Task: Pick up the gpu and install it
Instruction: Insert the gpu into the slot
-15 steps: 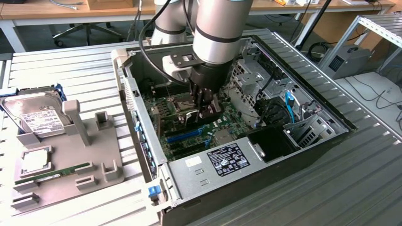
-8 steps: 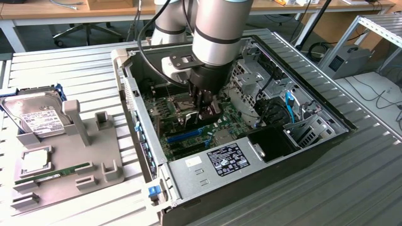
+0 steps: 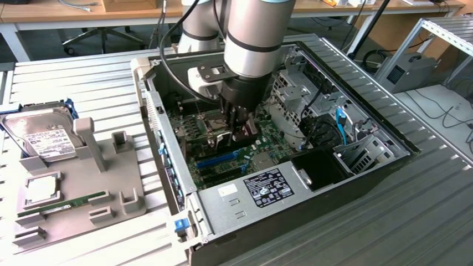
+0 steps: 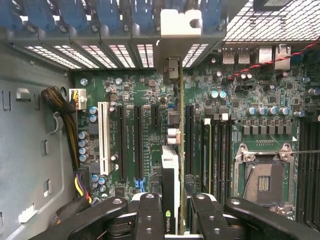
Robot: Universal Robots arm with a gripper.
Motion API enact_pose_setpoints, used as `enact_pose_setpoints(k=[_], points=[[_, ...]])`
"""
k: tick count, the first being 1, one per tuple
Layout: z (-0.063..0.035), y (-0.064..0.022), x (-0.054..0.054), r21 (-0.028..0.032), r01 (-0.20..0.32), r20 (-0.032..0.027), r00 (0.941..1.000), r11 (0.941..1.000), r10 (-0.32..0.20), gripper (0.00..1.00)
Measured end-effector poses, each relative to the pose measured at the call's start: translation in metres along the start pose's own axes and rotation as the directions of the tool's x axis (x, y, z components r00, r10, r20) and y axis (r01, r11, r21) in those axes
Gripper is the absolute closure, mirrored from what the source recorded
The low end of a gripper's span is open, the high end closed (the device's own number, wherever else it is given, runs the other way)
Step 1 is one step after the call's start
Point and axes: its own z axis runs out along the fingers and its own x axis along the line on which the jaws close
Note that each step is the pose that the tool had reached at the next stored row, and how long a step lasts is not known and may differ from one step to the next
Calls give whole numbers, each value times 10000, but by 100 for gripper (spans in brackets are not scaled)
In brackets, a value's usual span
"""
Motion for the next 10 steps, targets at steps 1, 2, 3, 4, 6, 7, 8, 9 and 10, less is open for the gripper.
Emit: enact_pose_setpoints(k=[1,2,3,4,6,7,8,9,10], points=[[0,5,0,0,0,0,10000,10000,0,73],[0,10,0,0,1,0,10000,10000,-1,73],[0,15,0,0,1,1,10000,10000,-1,73],[0,20,0,0,0,0,10000,10000,0,73],[0,28,0,0,0,1,10000,10000,0,73],[0,31,0,0,1,1,10000,10000,-1,73],[2,37,-1,0,-1,0,10000,10000,1,73],[17,48,-3,1,1,3,10000,10000,-1,73],[45,57,-3,0,1,1,10000,10000,-1,73]])
